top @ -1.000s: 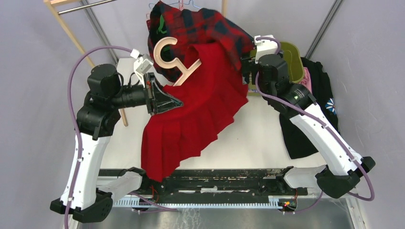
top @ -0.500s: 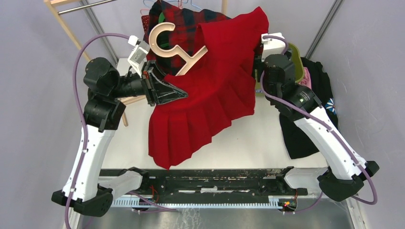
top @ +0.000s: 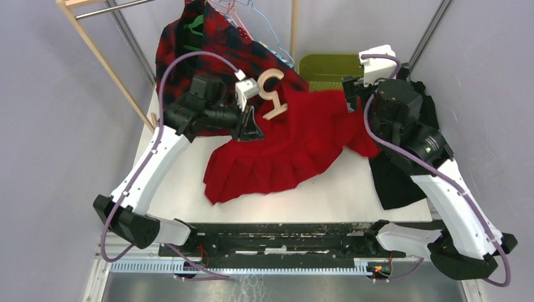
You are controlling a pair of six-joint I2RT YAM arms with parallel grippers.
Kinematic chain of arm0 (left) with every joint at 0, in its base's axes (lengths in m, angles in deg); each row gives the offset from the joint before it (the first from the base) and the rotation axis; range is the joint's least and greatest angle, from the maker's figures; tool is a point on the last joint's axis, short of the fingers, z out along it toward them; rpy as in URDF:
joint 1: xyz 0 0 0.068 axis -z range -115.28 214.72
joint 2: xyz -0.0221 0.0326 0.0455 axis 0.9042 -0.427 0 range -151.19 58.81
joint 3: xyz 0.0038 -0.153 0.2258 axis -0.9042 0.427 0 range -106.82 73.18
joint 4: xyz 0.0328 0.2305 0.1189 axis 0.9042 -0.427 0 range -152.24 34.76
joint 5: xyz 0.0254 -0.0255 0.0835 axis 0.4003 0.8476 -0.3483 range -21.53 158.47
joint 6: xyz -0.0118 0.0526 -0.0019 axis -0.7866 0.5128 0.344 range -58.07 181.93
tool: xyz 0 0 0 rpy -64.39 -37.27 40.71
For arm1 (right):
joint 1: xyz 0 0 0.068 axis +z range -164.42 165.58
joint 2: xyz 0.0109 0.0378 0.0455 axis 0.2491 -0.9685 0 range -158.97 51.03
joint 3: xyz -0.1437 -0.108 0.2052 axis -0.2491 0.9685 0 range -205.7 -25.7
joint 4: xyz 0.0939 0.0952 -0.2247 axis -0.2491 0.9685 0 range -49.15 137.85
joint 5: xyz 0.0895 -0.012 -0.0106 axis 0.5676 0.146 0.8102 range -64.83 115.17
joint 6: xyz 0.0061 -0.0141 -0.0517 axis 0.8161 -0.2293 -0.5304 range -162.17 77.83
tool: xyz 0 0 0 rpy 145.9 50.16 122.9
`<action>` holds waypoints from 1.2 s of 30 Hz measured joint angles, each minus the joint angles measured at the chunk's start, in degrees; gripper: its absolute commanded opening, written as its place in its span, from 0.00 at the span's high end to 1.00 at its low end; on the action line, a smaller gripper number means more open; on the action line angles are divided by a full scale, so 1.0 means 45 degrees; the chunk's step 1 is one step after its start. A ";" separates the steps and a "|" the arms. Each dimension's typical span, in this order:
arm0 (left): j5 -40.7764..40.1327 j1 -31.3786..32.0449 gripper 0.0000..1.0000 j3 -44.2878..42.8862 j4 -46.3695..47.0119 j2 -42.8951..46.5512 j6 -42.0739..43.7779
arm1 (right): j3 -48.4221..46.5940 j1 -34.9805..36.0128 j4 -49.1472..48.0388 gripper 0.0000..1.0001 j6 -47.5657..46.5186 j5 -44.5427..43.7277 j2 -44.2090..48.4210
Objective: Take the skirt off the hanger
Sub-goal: Pick up the hanger from the clothesline.
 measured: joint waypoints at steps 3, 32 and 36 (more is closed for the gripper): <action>-0.1064 0.0073 0.97 0.0607 -0.1676 -0.0442 0.0899 | -0.0073 0.0000 0.0189 0.09 -0.0549 0.0102 0.0403; -0.2025 0.1622 0.97 -0.0782 -0.4352 0.0214 0.2720 | -0.0889 0.0000 0.3347 0.10 -0.1069 1.1599 -0.2307; -0.1972 0.1622 0.97 -0.0879 -0.4342 0.0403 0.2841 | -0.1069 0.0000 0.3385 0.11 -0.0670 1.2415 -0.2040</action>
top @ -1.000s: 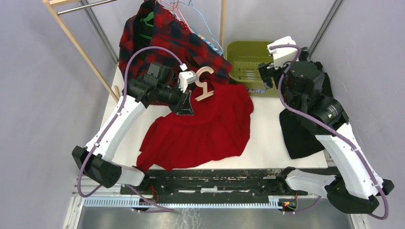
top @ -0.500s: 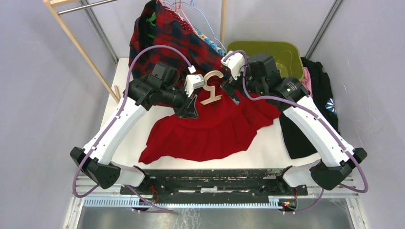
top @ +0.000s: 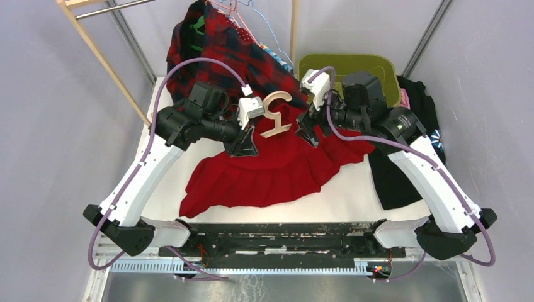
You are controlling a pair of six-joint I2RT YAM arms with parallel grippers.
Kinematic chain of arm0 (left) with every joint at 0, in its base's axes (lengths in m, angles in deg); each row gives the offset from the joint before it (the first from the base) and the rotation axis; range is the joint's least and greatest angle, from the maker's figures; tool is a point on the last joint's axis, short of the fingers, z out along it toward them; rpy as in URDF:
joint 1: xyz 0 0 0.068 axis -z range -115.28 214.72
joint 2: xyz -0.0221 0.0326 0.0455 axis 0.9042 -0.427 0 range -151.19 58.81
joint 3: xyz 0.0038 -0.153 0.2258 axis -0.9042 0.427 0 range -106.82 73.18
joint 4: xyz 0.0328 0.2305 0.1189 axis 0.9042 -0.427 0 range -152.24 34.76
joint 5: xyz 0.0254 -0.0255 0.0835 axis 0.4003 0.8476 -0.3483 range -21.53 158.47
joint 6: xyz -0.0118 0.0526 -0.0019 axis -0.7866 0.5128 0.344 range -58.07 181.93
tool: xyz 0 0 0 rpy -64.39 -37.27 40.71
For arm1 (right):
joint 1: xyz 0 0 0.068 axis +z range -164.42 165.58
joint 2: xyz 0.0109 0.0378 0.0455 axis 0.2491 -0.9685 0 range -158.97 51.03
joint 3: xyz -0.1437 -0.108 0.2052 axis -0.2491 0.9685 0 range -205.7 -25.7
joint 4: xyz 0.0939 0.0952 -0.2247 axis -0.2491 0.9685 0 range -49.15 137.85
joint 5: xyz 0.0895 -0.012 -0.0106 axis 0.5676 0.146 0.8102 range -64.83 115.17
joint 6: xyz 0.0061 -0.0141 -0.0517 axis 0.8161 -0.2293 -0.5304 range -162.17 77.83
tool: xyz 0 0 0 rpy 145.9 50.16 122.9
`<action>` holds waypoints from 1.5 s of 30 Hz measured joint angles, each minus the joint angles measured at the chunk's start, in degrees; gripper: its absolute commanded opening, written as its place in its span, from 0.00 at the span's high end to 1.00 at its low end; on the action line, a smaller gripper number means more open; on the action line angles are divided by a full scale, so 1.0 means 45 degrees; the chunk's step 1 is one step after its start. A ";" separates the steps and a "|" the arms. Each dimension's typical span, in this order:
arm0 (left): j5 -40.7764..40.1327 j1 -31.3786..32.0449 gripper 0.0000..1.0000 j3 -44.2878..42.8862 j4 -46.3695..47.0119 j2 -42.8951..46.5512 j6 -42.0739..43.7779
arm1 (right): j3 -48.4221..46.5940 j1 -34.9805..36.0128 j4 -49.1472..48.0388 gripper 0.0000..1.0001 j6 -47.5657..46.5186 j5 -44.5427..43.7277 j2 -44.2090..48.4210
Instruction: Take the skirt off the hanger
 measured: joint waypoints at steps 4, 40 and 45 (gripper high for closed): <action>0.0063 0.0000 0.97 -0.0073 0.0000 0.0015 0.0015 | 0.0024 0.0000 0.0146 0.10 0.0083 0.0568 0.0083; -0.0826 -0.0223 0.83 -0.0141 0.0607 0.0413 0.0442 | 0.1234 0.0277 -0.0330 0.99 -0.1326 0.0894 -0.0476; -0.1462 -0.0219 0.49 0.0491 0.1807 0.0359 0.0427 | 0.1248 0.0296 -0.0325 0.99 -0.1253 0.0151 -0.0476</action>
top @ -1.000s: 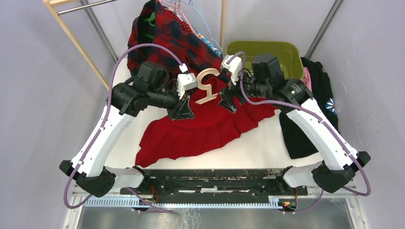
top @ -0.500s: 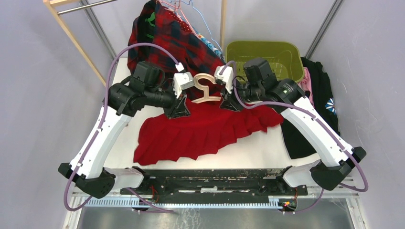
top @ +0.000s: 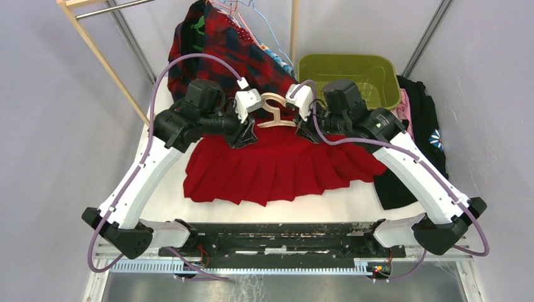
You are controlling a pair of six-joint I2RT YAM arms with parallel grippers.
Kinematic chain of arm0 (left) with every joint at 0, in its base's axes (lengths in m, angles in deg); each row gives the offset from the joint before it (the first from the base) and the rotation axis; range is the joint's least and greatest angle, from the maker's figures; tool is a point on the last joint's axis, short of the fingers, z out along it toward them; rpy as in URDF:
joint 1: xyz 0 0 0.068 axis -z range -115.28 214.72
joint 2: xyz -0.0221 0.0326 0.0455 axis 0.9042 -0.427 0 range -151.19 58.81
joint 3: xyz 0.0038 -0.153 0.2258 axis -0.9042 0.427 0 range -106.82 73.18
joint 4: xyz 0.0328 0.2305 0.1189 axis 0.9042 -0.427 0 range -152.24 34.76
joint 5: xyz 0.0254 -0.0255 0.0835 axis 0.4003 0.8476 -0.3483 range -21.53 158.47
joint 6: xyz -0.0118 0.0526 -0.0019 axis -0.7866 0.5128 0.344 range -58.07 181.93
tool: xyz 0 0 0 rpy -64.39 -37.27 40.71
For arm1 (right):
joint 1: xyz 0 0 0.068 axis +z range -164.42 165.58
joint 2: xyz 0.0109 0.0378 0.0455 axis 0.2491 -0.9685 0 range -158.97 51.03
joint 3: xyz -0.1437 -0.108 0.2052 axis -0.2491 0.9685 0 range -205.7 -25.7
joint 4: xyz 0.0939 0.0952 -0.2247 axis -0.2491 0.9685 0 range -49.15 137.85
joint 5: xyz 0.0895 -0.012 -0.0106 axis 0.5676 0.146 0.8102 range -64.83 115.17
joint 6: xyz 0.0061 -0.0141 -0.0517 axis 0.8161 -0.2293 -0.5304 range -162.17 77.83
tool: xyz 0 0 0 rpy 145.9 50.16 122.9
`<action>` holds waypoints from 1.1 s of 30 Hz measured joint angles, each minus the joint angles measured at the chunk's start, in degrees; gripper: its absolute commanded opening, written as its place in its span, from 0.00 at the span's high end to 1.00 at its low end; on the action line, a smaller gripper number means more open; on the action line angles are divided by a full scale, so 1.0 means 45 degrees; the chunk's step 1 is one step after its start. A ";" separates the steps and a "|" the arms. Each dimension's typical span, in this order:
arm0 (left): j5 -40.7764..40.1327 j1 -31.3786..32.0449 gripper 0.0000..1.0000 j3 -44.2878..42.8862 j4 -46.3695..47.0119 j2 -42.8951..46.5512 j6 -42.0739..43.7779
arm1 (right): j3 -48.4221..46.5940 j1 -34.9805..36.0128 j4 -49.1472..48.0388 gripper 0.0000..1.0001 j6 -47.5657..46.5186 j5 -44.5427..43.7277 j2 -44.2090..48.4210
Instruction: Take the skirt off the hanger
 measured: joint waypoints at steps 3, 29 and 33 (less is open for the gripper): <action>-0.0350 0.0015 0.31 0.0379 0.0816 0.0000 -0.0024 | 0.0019 0.0053 -0.0019 0.99 0.0024 -0.0447 0.0029; -0.0952 0.0160 0.27 0.1399 0.7140 0.0510 0.0267 | -0.0151 -0.0248 0.0738 0.99 0.0136 -0.1666 0.0345; -0.0962 0.0155 0.26 0.1802 0.8315 0.0092 -0.0034 | -0.0121 -0.0248 0.0763 0.99 0.0146 -0.1666 0.0442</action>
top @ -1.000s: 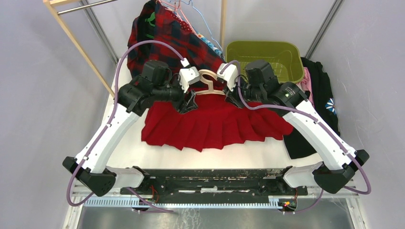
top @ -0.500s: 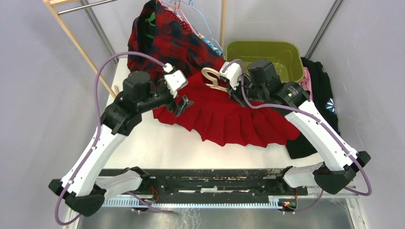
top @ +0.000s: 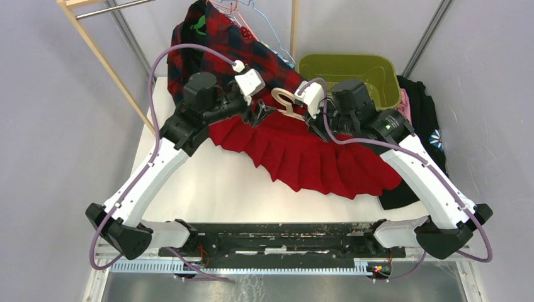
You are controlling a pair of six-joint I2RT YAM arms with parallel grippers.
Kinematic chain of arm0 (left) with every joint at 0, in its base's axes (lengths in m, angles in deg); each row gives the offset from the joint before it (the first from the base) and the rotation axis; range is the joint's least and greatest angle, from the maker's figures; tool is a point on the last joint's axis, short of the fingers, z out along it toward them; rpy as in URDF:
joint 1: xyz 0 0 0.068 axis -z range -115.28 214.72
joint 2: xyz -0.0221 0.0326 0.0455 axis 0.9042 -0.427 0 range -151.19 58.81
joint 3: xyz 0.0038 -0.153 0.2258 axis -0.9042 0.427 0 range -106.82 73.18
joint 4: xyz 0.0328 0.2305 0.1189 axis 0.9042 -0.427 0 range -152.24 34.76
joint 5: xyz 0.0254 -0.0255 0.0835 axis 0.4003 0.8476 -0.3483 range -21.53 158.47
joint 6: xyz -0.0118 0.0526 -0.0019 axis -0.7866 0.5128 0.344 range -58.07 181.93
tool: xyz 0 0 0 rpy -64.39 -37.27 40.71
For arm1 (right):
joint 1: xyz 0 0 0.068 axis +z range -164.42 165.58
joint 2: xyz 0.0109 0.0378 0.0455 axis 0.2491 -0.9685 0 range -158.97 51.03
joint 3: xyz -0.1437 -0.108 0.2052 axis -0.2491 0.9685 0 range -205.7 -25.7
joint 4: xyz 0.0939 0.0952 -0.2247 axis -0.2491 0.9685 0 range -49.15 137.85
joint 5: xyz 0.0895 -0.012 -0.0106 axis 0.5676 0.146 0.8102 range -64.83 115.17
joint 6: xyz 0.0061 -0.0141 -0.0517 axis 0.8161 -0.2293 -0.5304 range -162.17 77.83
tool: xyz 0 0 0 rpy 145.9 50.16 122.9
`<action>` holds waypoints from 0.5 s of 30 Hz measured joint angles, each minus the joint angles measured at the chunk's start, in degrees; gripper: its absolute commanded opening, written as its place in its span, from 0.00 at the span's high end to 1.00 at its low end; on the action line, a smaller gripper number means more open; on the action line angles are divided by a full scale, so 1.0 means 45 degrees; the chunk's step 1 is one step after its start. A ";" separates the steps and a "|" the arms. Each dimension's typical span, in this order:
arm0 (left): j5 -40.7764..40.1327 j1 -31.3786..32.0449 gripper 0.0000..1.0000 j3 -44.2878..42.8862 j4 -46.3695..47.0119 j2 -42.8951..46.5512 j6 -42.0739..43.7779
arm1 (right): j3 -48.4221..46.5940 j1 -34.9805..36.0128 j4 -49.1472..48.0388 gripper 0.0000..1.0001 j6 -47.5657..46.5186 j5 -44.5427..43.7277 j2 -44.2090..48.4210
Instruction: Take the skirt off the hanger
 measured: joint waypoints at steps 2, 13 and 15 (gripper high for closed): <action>0.0005 0.0005 0.29 0.0019 0.0384 -0.0068 -0.0126 | 0.0010 0.0000 0.0000 0.99 -0.0005 -0.0005 0.0058; 0.0452 0.0005 0.97 -0.0141 0.1214 -0.1365 -0.0797 | 0.0107 0.0000 0.0005 0.99 -0.0010 -0.0189 0.0253; 0.0563 0.0005 0.97 -0.0141 0.1219 -0.1530 -0.0913 | 0.0189 -0.0005 0.0015 0.99 -0.0010 -0.0291 0.0272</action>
